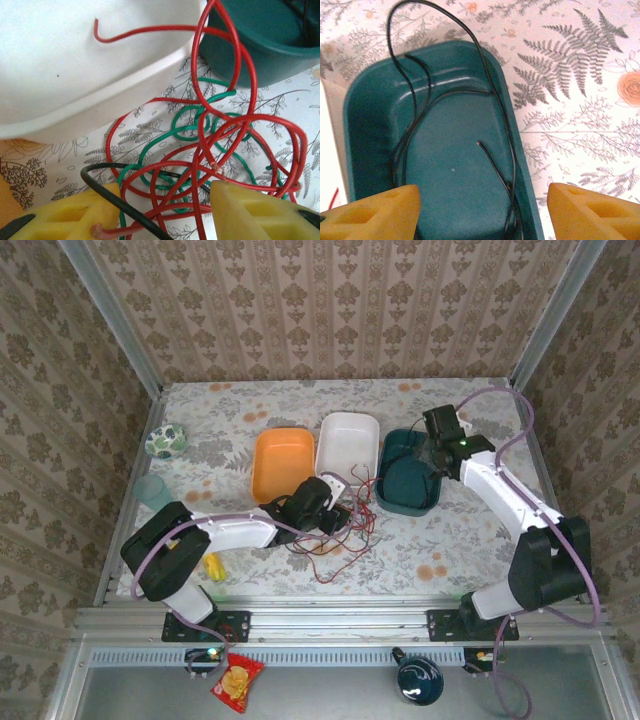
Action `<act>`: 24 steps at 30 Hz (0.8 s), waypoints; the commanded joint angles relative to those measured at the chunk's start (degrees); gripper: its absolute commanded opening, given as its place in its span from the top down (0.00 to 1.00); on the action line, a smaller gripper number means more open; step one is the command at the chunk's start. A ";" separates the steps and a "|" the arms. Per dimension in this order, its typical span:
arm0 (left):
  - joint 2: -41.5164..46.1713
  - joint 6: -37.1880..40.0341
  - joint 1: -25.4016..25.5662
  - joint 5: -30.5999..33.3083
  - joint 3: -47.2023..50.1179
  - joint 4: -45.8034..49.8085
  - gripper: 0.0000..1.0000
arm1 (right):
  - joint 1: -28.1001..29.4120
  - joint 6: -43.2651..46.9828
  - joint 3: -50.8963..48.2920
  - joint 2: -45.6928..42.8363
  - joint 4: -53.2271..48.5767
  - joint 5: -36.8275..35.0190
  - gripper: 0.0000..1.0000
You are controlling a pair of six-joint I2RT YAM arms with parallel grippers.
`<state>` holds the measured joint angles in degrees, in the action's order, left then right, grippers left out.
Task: Untangle the cables
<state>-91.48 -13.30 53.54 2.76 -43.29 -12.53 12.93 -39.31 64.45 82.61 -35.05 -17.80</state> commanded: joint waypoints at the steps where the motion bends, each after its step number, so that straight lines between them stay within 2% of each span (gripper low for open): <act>1: 2.16 -0.40 -0.42 -0.95 -1.11 -1.58 0.49 | 0.22 -2.44 -3.85 -2.58 -3.66 0.54 0.32; 4: 2.26 -0.50 -0.45 -0.71 -0.83 -2.08 0.49 | 0.23 -4.75 -8.53 -5.21 -4.17 4.61 0.33; 9: 2.10 -0.93 -0.54 -0.49 -0.48 -2.64 0.49 | -0.13 -7.32 -15.82 -4.72 -1.34 5.72 0.38; 11: 2.01 -1.43 -0.56 -0.49 -0.37 -2.96 0.49 | -0.44 -7.23 -16.56 -3.35 0.96 5.88 0.51; 12: 2.01 -1.68 -0.59 -0.52 -0.34 -2.97 0.49 | -0.77 -7.03 -16.32 -0.88 2.20 5.94 0.64; 14: 1.91 -1.73 -0.45 -0.82 -0.39 -2.96 0.49 | -1.25 -6.80 -15.49 1.44 3.86 5.93 0.82; 15: 1.92 -1.82 -0.46 -0.83 -0.39 -2.88 0.49 | -1.45 -6.51 -15.05 2.46 4.02 6.02 0.86; 24: 2.35 -2.37 -0.41 0.41 0.22 -2.72 0.49 | -6.00 -4.03 -7.83 10.98 8.68 4.80 0.90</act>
<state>-91.09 -14.59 53.54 2.83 -43.27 -13.78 8.58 -43.88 54.81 90.28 -29.47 -11.73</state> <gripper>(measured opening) 0.512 0.116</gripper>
